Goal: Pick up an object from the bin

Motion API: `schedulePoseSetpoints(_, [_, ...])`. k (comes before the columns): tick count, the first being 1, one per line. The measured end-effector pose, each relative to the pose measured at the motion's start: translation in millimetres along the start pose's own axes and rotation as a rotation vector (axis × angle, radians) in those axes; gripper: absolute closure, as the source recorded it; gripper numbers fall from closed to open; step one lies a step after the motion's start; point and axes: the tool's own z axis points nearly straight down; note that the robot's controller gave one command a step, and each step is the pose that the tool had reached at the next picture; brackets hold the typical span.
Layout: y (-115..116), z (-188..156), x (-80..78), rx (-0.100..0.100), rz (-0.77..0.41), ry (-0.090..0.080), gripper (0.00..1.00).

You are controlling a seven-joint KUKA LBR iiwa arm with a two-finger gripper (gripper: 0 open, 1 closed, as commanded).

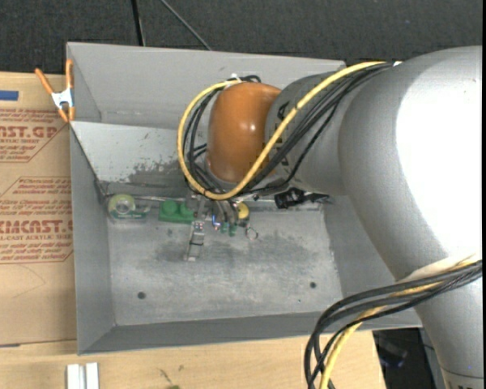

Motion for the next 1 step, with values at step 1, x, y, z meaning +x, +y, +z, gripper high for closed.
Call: schedulePoseSetpoints(1, [3.0, -0.4, -4.4, 0.0, 0.064, 0.0, 0.0])
